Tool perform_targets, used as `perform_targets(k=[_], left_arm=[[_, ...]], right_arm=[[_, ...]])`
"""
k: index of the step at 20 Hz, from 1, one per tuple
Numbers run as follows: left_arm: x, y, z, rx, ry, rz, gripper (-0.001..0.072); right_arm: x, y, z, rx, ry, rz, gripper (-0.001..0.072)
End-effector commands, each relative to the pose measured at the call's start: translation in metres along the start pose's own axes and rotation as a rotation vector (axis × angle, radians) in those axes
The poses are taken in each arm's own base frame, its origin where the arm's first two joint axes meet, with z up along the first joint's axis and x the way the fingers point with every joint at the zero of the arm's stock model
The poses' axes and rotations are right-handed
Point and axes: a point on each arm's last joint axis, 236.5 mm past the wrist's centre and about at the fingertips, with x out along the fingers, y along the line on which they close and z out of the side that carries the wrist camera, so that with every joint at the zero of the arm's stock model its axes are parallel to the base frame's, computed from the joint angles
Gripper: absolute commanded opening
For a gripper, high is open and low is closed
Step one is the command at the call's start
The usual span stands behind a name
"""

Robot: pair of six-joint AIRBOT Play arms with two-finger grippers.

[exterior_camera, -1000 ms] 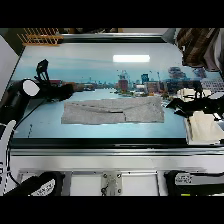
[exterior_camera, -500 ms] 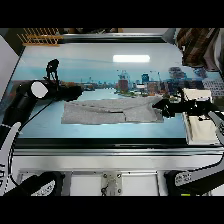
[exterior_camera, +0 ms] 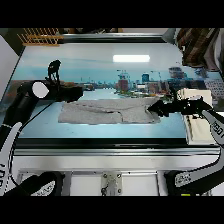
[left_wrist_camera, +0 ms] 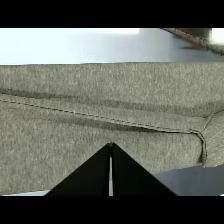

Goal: Fold the clothes and pants, and hang the long-sleeved shirts on hangers.

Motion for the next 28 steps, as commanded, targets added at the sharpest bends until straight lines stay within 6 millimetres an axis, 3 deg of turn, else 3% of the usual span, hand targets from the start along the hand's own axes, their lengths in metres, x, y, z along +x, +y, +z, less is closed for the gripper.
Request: perform_targets(k=[1, 4, 7, 10, 13, 16, 20, 24, 28], left_arm=[[0.02, -0.011, -0.015, 0.026, 0.056, -0.006, 0.001], [0.061, -0.034, -0.033, 0.071, 0.102, -0.029, 0.001], [0.099, -0.066, -0.046, 0.048, 0.149, -0.098, 0.001], [0.137, -0.096, -0.053, 0.121, 0.195, -0.117, 0.001], [0.172, -0.13, -0.065, 0.183, 0.23, -0.141, 0.001], [0.2, -0.16, -0.082, 0.237, 0.267, -0.163, 0.001], [0.226, -0.183, -0.108, 0.295, 0.352, -0.173, 0.001], [0.235, -0.201, -0.119, 0.332, 0.378, -0.188, 0.001], [0.232, -0.202, -0.109, 0.332, 0.378, -0.192, 0.001]], right_arm=[[-0.005, 0.0, -0.004, -0.028, 0.015, -0.033, 0.0021], [-0.026, -0.001, -0.002, -0.037, 0.016, -0.139, 0.002], [-0.066, 0.009, 0.0, -0.072, 0.044, -0.277, 0.002], [-0.106, 0.051, 0.007, -0.126, 0.033, -0.346, 0.0019], [-0.13, 0.1, 0.01, -0.195, 0.014, -0.403, 0.0019], [-0.138, 0.142, 0.01, -0.252, 0.003, -0.455, 0.0019], [-0.138, 0.184, 0.011, -0.337, -0.036, -0.492, 0.002], [-0.133, 0.205, 0.003, -0.36, -0.03, -0.488, 0.0019], [-0.127, 0.216, -0.002, -0.374, -0.025, -0.48, 0.0019]])
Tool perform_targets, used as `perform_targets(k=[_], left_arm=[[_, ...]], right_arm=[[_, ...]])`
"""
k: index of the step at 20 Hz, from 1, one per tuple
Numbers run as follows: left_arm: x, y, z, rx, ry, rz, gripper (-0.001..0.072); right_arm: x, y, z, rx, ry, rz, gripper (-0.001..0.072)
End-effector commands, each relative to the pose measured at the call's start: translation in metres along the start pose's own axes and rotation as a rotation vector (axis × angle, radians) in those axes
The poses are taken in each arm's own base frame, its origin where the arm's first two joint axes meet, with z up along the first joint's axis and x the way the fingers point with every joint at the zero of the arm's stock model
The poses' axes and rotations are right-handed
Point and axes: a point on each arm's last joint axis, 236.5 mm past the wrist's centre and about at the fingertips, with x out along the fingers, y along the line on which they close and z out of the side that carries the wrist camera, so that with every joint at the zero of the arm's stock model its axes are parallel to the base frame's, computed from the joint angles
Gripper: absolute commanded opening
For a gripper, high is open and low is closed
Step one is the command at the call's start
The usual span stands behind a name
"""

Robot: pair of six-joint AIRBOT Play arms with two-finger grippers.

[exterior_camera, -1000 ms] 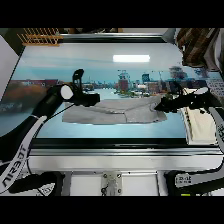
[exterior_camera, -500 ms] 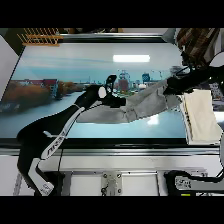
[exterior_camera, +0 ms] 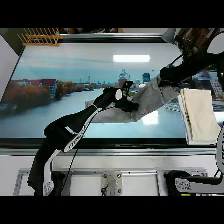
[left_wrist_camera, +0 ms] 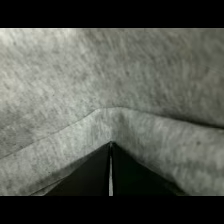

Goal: Fold the clothes and pants, and hang the long-sleeved shirts on hangers.

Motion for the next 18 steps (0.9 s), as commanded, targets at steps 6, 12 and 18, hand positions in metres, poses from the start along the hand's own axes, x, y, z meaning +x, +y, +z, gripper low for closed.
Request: perform_targets(k=[6, 12, 18], left_arm=[[-0.075, 0.036, 0.058, -0.032, -0.054, 0.003, 0.001], [-0.19, 0.119, 0.1, -0.18, -0.274, 0.05, 0.001], [-0.317, 0.189, 0.105, -0.274, -0.468, 0.118, 0.001]], right_arm=[[0.006, 0.034, -0.003, -0.01, 0.009, 0.012, 0.0019], [0.033, 0.084, -0.005, -0.037, 0.019, 0.055, 0.002], [0.099, 0.179, -0.018, -0.084, 0.09, 0.231, 0.0019]])
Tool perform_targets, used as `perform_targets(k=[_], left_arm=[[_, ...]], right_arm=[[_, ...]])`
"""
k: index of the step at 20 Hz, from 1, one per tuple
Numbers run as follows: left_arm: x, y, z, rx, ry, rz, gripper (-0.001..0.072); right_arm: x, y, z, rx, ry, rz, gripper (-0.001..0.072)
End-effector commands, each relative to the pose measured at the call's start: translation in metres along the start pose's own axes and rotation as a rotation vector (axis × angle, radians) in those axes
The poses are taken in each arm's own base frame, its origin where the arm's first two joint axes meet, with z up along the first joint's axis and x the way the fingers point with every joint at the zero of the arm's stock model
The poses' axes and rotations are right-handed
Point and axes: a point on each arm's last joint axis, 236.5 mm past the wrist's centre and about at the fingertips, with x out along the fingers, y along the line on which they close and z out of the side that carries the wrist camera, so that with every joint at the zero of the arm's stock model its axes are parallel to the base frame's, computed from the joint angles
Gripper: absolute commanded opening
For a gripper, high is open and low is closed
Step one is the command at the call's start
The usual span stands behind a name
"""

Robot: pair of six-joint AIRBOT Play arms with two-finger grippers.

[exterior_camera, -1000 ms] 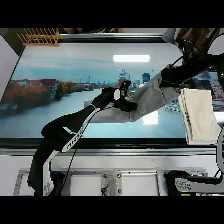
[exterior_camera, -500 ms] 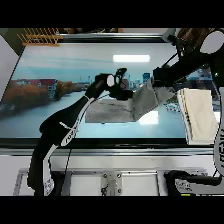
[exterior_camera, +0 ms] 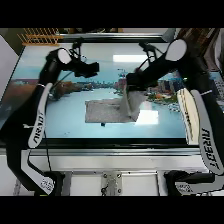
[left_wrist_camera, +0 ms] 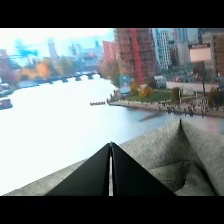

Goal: Fold the clothes and pants, and hang the long-sleeved shirts on hangers.

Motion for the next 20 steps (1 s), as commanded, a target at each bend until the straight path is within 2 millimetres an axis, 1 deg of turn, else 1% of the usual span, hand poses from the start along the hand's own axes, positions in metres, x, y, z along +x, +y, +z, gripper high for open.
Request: perform_targets(k=[1, 4, 7, 8, 9, 10, 11, 12, 13, 14, 15, 16, 17, 18, 20], left_arm=[[-0.066, 0.04, 0.034, -0.052, -0.121, 0.04, 0.001], [-0.109, 0.06, 0.049, -0.068, -0.191, 0.067, 0.001], [-0.139, 0.076, 0.056, -0.087, -0.235, 0.09, 0.001], [-0.147, 0.079, 0.057, -0.092, -0.246, 0.096, 0.001], [-0.153, 0.082, 0.059, -0.096, -0.257, 0.101, 0.001], [-0.158, 0.083, 0.06, -0.097, -0.267, 0.103, 0.001], [-0.164, 0.085, 0.062, -0.1, -0.279, 0.107, 0.0011], [-0.17, 0.087, 0.064, -0.103, -0.294, 0.111, 0.001], [-0.177, 0.087, 0.066, -0.103, -0.311, 0.114, 0.001], [-0.184, 0.087, 0.068, -0.102, -0.325, 0.115, 0.001], [-0.19, 0.088, 0.068, -0.102, -0.336, 0.119, 0.001], [-0.196, 0.087, 0.067, -0.096, -0.343, 0.121, 0.001], [-0.197, 0.086, 0.063, -0.09, -0.345, 0.124, 0.001], [-0.196, 0.087, 0.055, -0.099, -0.341, 0.126, 0.001], [-0.186, 0.089, 0.031, -0.112, -0.307, 0.129, 0.001]], right_arm=[[0.053, 0.051, -0.003, -0.015, 0.036, 0.094, 0.002], [0.111, 0.079, -0.014, -0.037, 0.085, 0.129, 0.002], [0.167, 0.108, -0.017, -0.029, 0.078, 0.189, 0.0024], [0.184, 0.121, -0.016, -0.028, 0.059, 0.223, 0.0093], [0.198, 0.135, -0.014, -0.027, 0.037, 0.263, 0.0323], [0.207, 0.153, -0.012, -0.033, 0.008, 0.322, 0.0595], [0.208, 0.169, -0.01, -0.047, -0.013, 0.382, 0.0682], [0.203, 0.182, -0.004, -0.039, -0.041, 0.436, 0.0679], [0.194, 0.189, 0.005, -0.034, -0.08, 0.47, 0.0679], [0.18, 0.19, 0.015, -0.06, -0.124, 0.474, 0.0679], [0.164, 0.186, 0.023, -0.101, -0.162, 0.462, 0.0678], [0.15, 0.178, 0.029, -0.132, -0.192, 0.439, 0.0678], [0.136, 0.161, 0.033, -0.147, -0.207, 0.399, 0.0678], [0.126, 0.138, 0.032, -0.15, -0.209, 0.353, 0.0678], [0.11, 0.072, 0.022, -0.108, -0.188, 0.237, 0.0678]])
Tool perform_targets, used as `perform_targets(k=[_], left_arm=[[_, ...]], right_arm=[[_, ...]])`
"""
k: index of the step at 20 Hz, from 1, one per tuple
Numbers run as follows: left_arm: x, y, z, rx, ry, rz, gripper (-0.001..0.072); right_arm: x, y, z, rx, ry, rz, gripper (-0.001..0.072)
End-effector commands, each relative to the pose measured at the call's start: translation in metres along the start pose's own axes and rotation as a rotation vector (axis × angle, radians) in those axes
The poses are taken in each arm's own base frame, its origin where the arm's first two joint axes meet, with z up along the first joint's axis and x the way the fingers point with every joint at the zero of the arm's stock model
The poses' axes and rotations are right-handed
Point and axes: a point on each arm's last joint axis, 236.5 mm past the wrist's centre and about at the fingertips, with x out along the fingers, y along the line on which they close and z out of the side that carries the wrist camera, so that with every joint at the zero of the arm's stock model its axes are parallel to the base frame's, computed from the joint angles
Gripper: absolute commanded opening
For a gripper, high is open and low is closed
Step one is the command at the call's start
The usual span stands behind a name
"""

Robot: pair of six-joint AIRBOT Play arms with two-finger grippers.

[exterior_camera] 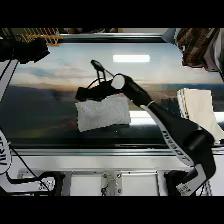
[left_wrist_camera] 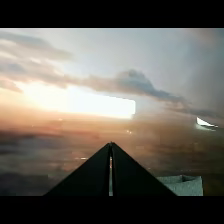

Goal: Fold the clothes and pants, and hang the long-sleeved shirts on hangers.

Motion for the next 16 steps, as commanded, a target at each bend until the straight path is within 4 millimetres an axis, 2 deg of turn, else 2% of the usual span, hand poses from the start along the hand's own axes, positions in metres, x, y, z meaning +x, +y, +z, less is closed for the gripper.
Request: perform_targets(k=[1, 4, 5, 7, 9, 13, 16], left_arm=[[-0.001, 0.004, -0.036, 0.008, 0.041, 0.008, 0.001], [0.005, -0.005, -0.081, 0.047, 0.108, -0.006, 0.001], [0.005, -0.011, -0.092, 0.064, 0.119, -0.015, 0.001], [0.007, -0.023, -0.107, 0.084, 0.118, -0.034, 0.001], [0.007, -0.034, -0.116, 0.1, 0.115, -0.052, 0.001], [0.008, -0.044, -0.126, 0.117, 0.129, -0.068, 0.001], [0.008, -0.044, -0.126, 0.115, 0.131, -0.07, 0.001]], right_arm=[[-0.067, -0.083, -0.017, 0.022, 0.007, -0.185, 0.0678], [-0.126, -0.189, -0.068, 0.22, 0.052, -0.349, 0.0682], [-0.138, -0.22, -0.086, 0.311, 0.057, -0.378, 0.0715], [-0.149, -0.264, -0.111, 0.419, 0.07, -0.398, 0.0716], [-0.136, -0.275, -0.116, 0.44, 0.08, -0.311, 0.0716], [-0.081, -0.25, -0.097, 0.411, 0.04, -0.048, 0.0716], [-0.045, -0.234, -0.09, 0.408, 0.061, 0.022, 0.0716]])
